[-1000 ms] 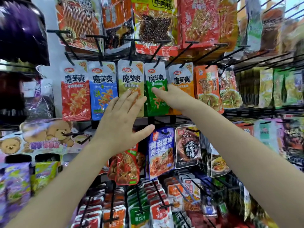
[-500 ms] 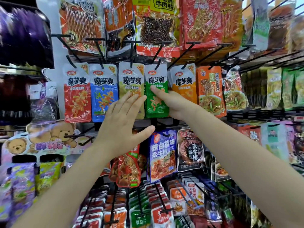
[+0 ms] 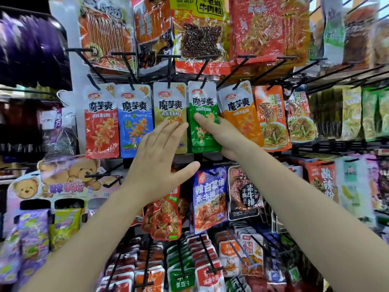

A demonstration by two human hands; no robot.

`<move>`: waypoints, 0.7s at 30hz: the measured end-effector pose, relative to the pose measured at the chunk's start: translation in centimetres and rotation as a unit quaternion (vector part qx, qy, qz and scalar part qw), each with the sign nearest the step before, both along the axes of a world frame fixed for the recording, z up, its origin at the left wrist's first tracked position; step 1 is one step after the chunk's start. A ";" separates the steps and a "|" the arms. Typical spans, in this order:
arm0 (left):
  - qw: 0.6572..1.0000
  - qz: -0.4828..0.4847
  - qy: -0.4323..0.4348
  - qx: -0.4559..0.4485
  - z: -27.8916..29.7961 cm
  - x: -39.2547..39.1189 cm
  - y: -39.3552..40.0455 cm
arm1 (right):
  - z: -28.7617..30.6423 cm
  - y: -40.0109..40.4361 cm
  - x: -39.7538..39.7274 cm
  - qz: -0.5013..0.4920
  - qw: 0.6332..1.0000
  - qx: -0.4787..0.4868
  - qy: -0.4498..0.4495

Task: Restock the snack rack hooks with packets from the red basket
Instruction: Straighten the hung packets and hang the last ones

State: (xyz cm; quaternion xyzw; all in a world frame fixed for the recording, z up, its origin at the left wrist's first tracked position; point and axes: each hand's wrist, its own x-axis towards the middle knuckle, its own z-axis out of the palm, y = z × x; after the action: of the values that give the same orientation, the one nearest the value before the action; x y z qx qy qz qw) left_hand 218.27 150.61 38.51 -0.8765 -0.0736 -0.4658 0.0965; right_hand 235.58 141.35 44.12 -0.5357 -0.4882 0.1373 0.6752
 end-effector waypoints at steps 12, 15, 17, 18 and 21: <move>0.999 0.035 0.026 0.016 0.3 -0.5 -0.3 | -1.3 -2.8 -0.3 -0.048 0.990 -0.115 -0.066; 0.998 0.045 0.022 0.037 0.6 -0.4 -1.1 | -1.1 -4.6 -0.8 -0.122 0.965 -0.172 -0.159; 0.998 0.043 0.019 0.048 1.0 -0.1 -2.0 | -0.6 -6.1 -1.5 -0.187 0.935 -0.184 -0.239; 0.998 0.038 0.020 0.050 1.2 0.1 -2.4 | -0.4 -6.9 -1.7 -0.210 0.924 -0.184 -0.262; 0.998 0.027 0.033 0.049 1.7 1.1 -3.6 | 0.1 -9.2 -2.5 -0.217 0.917 -0.172 -0.288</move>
State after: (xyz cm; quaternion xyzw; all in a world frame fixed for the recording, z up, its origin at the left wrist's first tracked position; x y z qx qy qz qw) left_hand 219.37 146.97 40.20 -0.8836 -0.0709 -0.4365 0.1542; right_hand 233.08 132.11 44.22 -0.7526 -0.5018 -0.0914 0.4164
